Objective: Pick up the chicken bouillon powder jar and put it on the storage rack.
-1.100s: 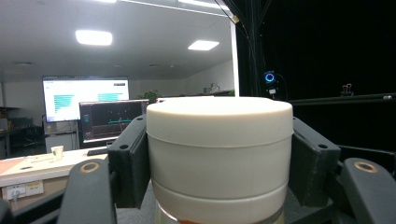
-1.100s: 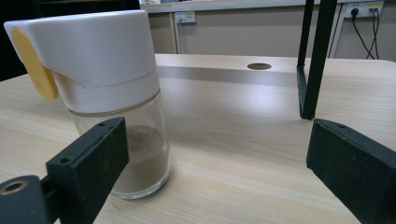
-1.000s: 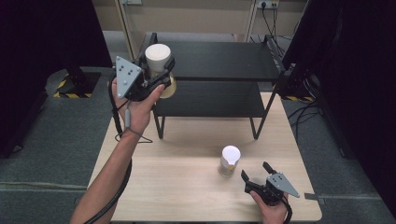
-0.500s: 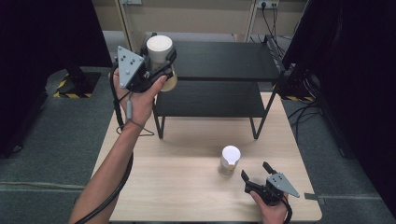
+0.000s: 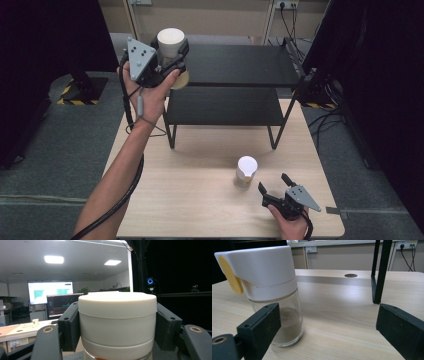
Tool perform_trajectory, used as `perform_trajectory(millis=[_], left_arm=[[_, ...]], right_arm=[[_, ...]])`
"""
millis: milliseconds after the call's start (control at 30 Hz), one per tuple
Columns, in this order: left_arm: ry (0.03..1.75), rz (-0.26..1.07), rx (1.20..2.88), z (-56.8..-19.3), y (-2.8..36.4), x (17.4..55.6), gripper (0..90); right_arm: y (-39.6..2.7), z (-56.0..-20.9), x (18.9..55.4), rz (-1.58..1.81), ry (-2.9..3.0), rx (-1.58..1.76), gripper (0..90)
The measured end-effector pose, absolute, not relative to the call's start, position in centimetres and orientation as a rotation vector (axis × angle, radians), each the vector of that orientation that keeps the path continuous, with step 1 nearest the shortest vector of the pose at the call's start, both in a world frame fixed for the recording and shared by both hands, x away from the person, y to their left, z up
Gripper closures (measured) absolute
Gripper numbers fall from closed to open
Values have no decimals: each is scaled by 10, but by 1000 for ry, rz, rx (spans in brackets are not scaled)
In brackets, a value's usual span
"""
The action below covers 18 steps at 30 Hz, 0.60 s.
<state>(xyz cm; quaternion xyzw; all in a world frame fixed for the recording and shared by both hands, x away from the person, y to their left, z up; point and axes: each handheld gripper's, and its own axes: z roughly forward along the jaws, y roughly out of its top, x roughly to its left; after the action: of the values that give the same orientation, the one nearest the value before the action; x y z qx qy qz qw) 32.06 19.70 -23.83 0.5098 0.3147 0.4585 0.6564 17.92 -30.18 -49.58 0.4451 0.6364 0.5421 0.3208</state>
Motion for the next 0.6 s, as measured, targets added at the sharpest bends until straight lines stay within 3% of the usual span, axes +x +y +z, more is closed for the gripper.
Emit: perform_trajectory(millis=[600], left_arm=[[765, 1079, 1181, -231, 188, 346, 338]], right_arm=[[-302, -496, 180, 1424, 1678, 1165, 62]])
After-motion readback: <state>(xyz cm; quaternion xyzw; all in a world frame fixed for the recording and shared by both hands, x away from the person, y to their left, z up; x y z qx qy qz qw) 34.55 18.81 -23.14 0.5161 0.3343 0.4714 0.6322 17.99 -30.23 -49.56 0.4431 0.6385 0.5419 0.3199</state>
